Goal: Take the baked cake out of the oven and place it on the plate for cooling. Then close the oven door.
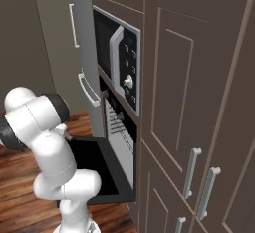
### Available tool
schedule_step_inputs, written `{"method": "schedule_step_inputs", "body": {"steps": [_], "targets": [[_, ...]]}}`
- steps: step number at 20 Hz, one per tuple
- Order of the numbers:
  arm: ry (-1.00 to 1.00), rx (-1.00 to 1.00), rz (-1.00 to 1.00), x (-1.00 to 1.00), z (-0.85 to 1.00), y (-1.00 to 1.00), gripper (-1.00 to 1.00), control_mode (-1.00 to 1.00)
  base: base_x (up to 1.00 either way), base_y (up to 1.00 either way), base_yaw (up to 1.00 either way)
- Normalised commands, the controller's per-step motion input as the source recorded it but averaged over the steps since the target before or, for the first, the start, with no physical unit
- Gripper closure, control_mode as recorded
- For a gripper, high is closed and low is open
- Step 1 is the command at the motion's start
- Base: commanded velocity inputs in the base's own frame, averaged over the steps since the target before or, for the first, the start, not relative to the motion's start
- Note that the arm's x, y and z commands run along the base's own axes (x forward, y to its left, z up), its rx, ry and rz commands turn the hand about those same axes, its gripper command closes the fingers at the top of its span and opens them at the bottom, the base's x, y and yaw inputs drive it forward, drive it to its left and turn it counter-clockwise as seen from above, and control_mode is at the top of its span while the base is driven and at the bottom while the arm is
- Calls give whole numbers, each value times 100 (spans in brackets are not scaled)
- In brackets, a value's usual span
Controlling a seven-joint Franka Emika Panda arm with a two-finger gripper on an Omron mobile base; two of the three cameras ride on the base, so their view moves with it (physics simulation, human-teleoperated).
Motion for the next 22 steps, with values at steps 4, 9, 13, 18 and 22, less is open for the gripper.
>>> {"method": "schedule_step_inputs", "body": {"steps": [4,9,13,18,22], "targets": [[-13,0,7,27,0,-64,-100,-100,0,0,0],[-1,0,1,58,0,-42,-100,-100,0,0,0],[0,-1,0,60,-1,-31,-100,-100,0,0,0],[0,-8,0,51,-27,-24,-100,-100,0,0,0],[0,-13,0,41,-50,-11,-100,-100,0,0,0]]}}
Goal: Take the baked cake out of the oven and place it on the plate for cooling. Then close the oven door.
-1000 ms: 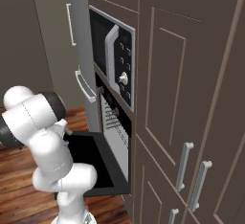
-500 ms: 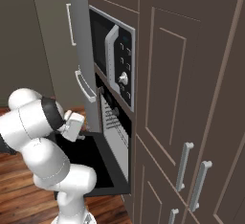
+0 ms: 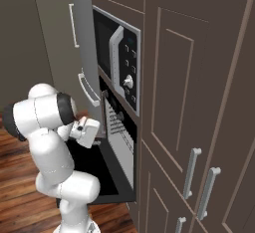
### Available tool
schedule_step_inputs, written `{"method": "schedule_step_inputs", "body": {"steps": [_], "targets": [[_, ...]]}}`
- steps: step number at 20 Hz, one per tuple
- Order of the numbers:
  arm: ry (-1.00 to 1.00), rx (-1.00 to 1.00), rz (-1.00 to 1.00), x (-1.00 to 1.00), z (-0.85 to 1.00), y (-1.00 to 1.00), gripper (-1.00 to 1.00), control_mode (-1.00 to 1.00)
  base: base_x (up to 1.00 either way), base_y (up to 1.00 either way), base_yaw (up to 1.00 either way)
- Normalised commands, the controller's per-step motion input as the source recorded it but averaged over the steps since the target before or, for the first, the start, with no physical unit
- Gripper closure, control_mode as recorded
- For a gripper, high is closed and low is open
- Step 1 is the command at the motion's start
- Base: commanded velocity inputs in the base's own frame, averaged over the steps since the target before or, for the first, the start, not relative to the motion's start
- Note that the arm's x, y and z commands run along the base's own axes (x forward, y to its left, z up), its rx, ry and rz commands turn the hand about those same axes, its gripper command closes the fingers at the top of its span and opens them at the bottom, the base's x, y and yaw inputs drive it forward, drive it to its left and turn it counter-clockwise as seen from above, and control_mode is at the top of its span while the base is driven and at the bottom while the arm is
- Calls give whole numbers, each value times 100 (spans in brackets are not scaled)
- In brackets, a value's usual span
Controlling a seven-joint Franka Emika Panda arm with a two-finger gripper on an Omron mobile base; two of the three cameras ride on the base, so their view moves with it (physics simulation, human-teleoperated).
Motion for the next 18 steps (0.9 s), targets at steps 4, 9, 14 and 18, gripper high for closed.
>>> {"method": "schedule_step_inputs", "body": {"steps": [4,9,14,18], "targets": [[2,-15,0,43,-55,-1,-100,-100,0,0,0],[3,-11,0,47,-38,0,-100,-100,0,0,0],[2,-6,0,55,-27,0,-100,-100,0,0,0],[0,-6,0,53,-32,-1,-100,-100,0,0,0]]}}
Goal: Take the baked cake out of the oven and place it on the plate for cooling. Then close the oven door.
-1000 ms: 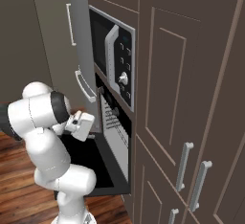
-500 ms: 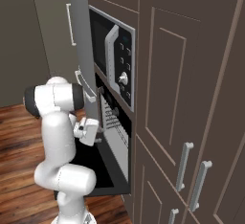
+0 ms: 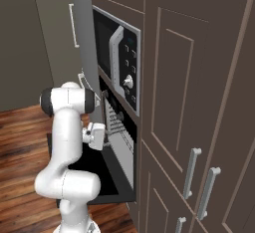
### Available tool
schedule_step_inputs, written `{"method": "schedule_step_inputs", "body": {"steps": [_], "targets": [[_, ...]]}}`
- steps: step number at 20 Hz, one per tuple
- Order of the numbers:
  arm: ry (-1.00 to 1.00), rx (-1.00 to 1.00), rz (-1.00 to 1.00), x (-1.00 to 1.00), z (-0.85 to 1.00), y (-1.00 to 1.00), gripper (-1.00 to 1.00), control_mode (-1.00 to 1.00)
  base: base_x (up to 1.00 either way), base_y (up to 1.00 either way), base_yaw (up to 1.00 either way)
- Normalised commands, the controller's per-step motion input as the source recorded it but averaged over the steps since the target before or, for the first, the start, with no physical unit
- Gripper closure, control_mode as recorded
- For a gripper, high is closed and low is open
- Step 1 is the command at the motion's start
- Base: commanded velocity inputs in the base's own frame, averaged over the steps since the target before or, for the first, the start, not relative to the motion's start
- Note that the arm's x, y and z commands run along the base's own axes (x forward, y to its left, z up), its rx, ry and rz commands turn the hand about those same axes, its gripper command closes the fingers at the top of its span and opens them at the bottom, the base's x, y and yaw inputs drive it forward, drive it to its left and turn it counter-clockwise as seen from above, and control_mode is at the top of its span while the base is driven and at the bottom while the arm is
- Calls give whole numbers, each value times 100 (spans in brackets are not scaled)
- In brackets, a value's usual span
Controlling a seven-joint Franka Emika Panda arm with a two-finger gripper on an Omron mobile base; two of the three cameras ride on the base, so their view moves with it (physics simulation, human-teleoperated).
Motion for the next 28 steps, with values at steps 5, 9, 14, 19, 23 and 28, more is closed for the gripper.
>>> {"method": "schedule_step_inputs", "body": {"steps": [5,9,14,19,23,28], "targets": [[0,-5,0,55,-39,-8,-100,-100,0,0,0],[0,-2,0,51,-33,-21,-100,-100,0,0,0],[0,0,0,49,-25,-36,-100,-100,0,0,0],[3,0,0,41,-32,-34,-100,-100,0,0,0],[7,0,0,34,-38,-26,-100,-100,0,0,0],[9,0,0,30,-37,-22,-100,-100,0,0,0]]}}
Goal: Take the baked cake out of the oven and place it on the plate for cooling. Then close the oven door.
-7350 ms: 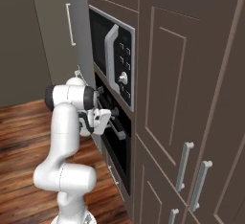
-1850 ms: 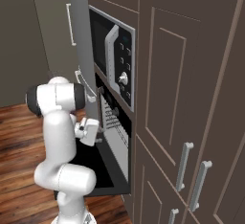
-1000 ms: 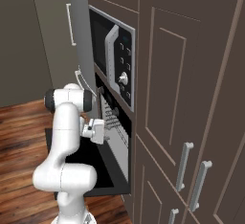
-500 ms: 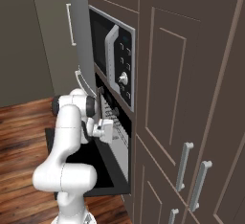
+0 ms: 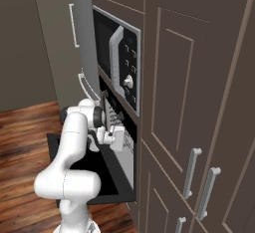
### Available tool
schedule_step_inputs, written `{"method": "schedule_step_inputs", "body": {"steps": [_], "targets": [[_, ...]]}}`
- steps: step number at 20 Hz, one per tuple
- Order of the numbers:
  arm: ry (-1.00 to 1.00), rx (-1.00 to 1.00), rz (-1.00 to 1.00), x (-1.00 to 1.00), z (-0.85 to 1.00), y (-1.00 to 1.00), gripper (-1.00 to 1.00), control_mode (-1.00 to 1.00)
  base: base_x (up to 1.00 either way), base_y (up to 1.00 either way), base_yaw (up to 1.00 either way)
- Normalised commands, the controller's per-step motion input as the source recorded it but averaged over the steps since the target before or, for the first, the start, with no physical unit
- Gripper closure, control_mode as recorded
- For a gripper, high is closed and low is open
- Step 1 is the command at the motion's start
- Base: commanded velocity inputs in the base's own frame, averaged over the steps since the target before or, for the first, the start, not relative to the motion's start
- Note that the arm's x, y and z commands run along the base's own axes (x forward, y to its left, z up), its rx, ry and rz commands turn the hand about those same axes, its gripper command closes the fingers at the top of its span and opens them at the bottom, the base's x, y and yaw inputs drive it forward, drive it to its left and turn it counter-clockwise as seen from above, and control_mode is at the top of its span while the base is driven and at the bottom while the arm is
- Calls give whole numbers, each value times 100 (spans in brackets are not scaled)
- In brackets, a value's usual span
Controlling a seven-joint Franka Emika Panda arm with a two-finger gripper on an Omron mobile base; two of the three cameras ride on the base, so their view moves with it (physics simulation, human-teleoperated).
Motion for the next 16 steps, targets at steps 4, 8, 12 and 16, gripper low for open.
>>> {"method": "schedule_step_inputs", "body": {"steps": [4,8,12,16], "targets": [[11,0,0,32,-37,-8,-100,-100,0,0,0],[14,0,0,38,-38,0,-100,-100,0,0,0],[20,1,0,43,-40,0,100,-100,0,0,0],[25,6,2,26,-44,0,100,-100,0,0,0]]}}
